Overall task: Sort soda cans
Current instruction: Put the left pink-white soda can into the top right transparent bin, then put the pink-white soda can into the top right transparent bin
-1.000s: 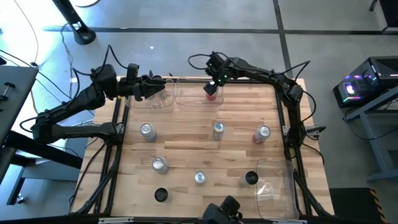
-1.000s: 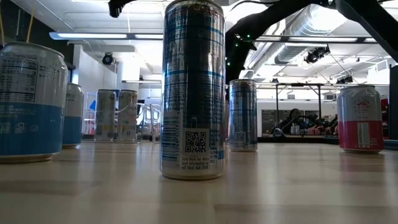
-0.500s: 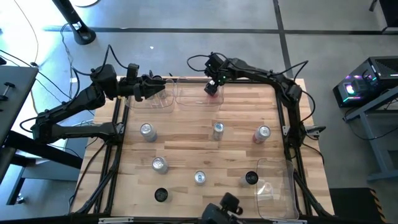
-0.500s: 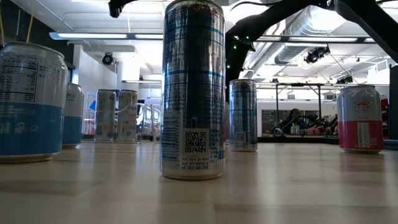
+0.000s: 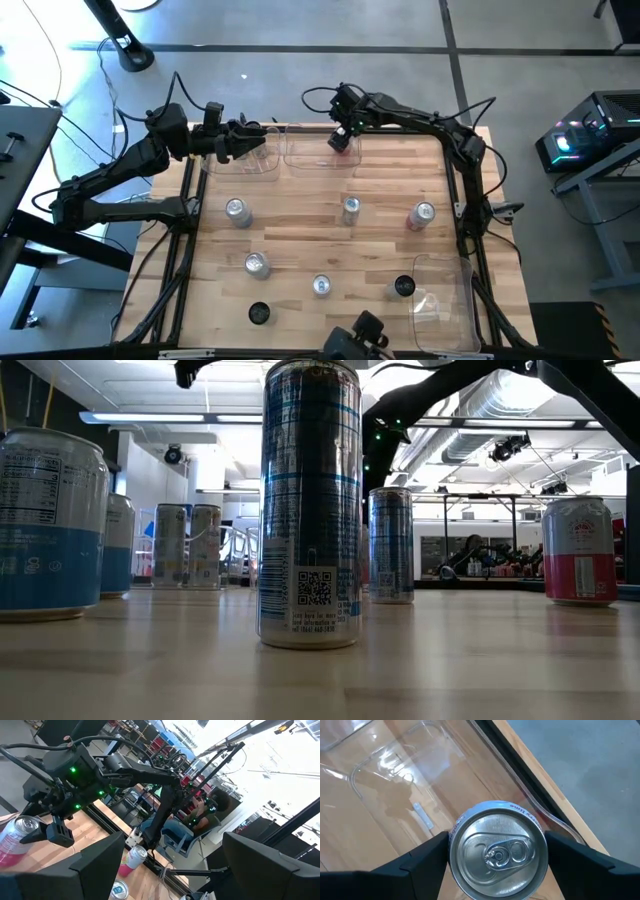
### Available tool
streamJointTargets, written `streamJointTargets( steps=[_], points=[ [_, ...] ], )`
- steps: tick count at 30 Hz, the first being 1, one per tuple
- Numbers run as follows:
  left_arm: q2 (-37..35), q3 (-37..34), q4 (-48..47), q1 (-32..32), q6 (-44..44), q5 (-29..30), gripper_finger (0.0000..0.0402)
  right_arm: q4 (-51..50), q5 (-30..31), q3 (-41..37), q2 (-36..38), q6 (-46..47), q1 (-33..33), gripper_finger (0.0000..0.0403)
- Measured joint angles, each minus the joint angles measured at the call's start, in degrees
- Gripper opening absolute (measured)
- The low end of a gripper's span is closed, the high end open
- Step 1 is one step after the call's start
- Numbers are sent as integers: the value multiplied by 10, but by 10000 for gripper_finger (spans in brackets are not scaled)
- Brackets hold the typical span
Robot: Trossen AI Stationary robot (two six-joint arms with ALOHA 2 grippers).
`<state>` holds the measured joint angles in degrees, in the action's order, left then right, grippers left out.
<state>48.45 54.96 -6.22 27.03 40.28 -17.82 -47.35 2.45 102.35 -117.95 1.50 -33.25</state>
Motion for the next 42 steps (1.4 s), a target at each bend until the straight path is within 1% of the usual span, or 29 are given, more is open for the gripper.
streamJointTargets(
  steps=[4, 12, 18, 21, 26, 31, 34, 36, 38, 39, 42],
  points=[
    [0, 0, 0, 0, 0, 0, 333, 0, 7, 0, 0, 12, 0, 313],
    [0, 0, 0, 0, 0, 0, 333, -8, 8, 0, 1, 11, 0, 380],
    [0, 0, 0, 0, 0, 0, 333, -20, -1, 3, 4, 11, 0, 386],
    [0, 0, 0, 0, 0, 0, 333, -37, -9, 27, 5, -3, -1, 387],
    [0, 0, 0, 0, 0, 0, 333, -84, -10, 95, 5, -62, -2, 387],
    [0, 0, -1, 0, 0, -2, 333, -129, -10, 164, 7, -57, -2, 387],
    [0, 0, -1, 0, -14, -2, 333, -160, -12, 193, 7, 3, 0, 387],
    [0, 0, -1, 0, -18, -2, 333, -192, -26, 212, 7, 11, 3, 387],
    [0, 0, -1, 0, -18, -2, 333, -261, -61, 227, 7, -2, 4, 387],
    [0, 0, -1, 0, -19, -2, 333, -293, -70, 234, 7, -2, 6, 387],
    [0, 0, -1, 0, -19, -2, 333, -399, -70, 239, 10, 10, 15, 387]
  ],
)
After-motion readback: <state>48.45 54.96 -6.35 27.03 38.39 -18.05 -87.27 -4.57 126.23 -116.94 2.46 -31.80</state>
